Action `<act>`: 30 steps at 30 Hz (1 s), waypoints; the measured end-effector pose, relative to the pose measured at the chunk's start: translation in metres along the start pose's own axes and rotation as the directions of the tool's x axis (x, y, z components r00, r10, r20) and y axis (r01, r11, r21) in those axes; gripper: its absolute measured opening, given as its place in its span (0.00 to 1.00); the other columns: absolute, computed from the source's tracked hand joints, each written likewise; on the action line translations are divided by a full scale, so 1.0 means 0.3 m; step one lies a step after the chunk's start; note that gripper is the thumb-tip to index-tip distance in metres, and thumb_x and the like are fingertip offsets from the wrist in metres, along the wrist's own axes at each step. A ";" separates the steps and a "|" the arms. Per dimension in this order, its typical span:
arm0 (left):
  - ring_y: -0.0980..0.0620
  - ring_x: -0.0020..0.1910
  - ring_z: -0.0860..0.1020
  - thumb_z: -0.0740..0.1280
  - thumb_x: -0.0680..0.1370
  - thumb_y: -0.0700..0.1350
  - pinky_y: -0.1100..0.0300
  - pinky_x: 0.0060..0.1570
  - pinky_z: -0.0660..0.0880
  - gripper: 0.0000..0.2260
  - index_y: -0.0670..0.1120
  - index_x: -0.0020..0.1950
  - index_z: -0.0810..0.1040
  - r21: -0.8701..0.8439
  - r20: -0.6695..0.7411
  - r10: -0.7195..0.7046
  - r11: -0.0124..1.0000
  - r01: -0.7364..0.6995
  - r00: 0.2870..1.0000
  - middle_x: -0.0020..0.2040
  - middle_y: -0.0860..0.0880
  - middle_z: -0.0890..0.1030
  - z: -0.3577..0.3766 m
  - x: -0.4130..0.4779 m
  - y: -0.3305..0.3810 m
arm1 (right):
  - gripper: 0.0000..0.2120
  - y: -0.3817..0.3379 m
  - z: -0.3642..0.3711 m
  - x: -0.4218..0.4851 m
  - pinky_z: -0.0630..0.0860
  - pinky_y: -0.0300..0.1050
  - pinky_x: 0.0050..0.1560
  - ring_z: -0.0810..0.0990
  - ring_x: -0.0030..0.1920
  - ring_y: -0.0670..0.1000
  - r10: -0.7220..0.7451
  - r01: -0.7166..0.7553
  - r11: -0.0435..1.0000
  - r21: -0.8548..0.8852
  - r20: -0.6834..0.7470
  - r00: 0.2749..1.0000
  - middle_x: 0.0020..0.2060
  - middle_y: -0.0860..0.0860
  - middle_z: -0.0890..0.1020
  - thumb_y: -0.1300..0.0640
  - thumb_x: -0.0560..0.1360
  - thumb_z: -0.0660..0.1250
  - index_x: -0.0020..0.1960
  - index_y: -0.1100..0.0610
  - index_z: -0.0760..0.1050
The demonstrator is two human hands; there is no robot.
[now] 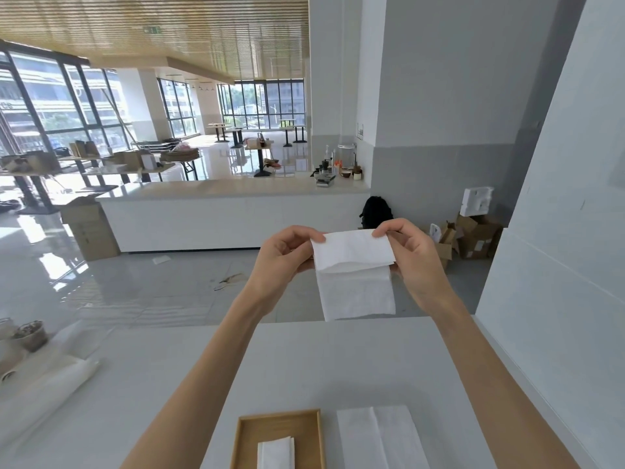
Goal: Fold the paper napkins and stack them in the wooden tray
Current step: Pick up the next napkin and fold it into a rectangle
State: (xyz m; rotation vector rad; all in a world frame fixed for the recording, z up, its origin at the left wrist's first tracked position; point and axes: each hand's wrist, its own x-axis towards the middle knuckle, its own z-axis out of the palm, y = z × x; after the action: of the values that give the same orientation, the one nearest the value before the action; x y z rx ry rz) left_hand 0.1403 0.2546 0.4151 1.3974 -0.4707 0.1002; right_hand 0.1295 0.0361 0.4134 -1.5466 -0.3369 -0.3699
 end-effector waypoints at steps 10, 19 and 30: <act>0.48 0.53 0.84 0.60 0.80 0.29 0.58 0.48 0.79 0.13 0.42 0.41 0.76 0.072 -0.079 0.088 0.994 -0.082 0.993 0.53 0.46 0.87 -0.006 0.034 -0.037 | 0.21 0.047 0.009 0.007 0.81 0.46 0.52 0.83 0.54 0.50 0.177 -0.185 0.979 0.083 0.096 0.979 0.57 0.49 0.83 0.42 0.77 0.62 0.68 0.46 0.70; 0.49 0.45 0.83 0.61 0.83 0.37 0.57 0.47 0.78 0.06 0.45 0.59 0.72 -0.290 -0.065 -0.054 0.956 0.033 0.996 0.56 0.43 0.84 -0.007 0.011 -0.060 | 0.14 0.090 0.028 -0.035 0.83 0.46 0.50 0.86 0.52 0.53 0.169 -0.169 0.985 0.014 0.027 0.985 0.52 0.53 0.87 0.61 0.78 0.70 0.62 0.59 0.76; 0.39 0.61 0.82 0.65 0.83 0.41 0.41 0.64 0.76 0.14 0.43 0.68 0.76 -0.008 0.011 -0.153 0.988 0.153 0.988 0.60 0.40 0.84 0.027 -0.023 -0.125 | 0.13 0.072 0.018 -0.022 0.82 0.43 0.48 0.85 0.54 0.52 0.153 -0.154 0.988 0.031 0.023 0.988 0.54 0.52 0.86 0.61 0.78 0.69 0.62 0.57 0.76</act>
State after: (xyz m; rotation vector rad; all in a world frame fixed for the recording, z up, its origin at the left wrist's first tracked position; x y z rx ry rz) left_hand 0.1449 0.2412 0.3786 1.4213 -0.3710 -0.0340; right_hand 0.1332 0.0414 0.3912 -1.5343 -0.2366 -0.2271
